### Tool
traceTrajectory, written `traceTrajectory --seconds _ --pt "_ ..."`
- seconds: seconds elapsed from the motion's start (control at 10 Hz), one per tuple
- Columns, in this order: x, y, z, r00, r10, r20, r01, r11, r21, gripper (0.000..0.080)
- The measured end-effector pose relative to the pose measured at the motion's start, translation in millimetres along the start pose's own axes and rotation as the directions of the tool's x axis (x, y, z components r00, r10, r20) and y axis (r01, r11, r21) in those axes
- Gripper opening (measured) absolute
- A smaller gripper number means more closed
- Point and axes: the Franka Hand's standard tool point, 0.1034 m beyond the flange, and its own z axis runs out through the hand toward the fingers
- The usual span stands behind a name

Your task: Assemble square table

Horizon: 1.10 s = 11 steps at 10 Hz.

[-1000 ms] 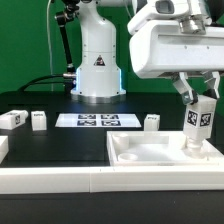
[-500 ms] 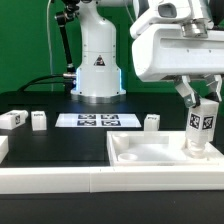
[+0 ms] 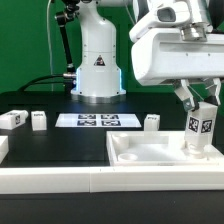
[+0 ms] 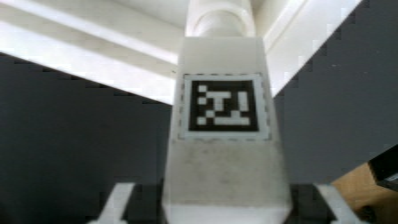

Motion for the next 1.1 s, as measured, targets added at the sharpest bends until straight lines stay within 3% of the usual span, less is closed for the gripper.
traceTrajectory --seconds 0.4,0.8,0.9,1.0,1.1 --pt "-7.9 -2.8 8.6 1.000 0.002 0.005 -0.002 1.000 0.002 0.0291" --pt "-7.3 -1.3 9.8 0.997 0.001 -0.073 -0.003 0.999 -0.038 0.0291" --pt "-7.2 -1.1 9.6 0.997 0.001 -0.074 -0.004 0.999 -0.039 0.0291" --pt "-7.4 -1.0 9.8 0.997 0.001 -0.074 -0.004 0.999 -0.039 0.0374" --pt "-7.5 -1.0 9.9 0.997 0.001 -0.073 -0.004 0.999 -0.039 0.0514"
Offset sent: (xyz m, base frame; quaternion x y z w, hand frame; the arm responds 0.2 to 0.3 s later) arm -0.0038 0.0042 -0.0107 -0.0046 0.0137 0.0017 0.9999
